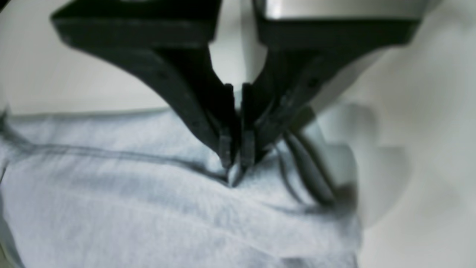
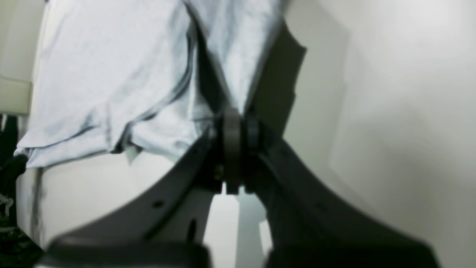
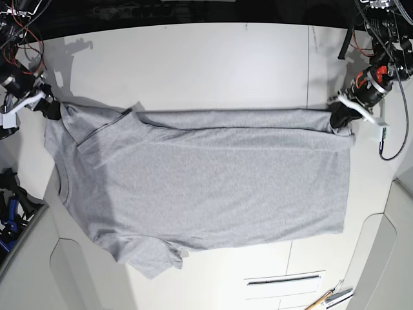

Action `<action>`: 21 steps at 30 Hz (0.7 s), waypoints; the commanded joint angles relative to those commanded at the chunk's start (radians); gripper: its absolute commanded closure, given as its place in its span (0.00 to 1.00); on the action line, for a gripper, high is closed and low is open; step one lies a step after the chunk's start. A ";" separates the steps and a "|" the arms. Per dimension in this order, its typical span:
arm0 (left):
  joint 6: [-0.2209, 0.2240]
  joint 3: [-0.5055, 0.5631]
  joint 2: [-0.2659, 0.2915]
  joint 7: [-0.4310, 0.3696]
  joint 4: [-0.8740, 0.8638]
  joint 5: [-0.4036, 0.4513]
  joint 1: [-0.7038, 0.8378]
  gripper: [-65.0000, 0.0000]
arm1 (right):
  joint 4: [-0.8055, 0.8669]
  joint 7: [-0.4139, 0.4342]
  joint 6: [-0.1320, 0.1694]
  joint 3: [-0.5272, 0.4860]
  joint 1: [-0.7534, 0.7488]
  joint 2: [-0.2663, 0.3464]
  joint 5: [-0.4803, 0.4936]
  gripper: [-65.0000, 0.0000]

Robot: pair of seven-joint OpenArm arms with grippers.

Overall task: Fold the T-shirt properly
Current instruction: 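Pull the folded edge back toward the arms and release both grippers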

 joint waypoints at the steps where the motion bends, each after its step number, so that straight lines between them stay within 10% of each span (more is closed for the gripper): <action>1: 0.000 0.000 0.000 0.000 0.019 0.000 0.025 1.00 | 0.002 -0.004 0.003 0.000 -0.011 0.003 0.010 1.00; 21: 0.000 0.000 0.000 0.039 0.298 0.008 0.343 1.00 | 0.062 -0.060 0.006 0.006 -0.246 0.152 0.071 1.00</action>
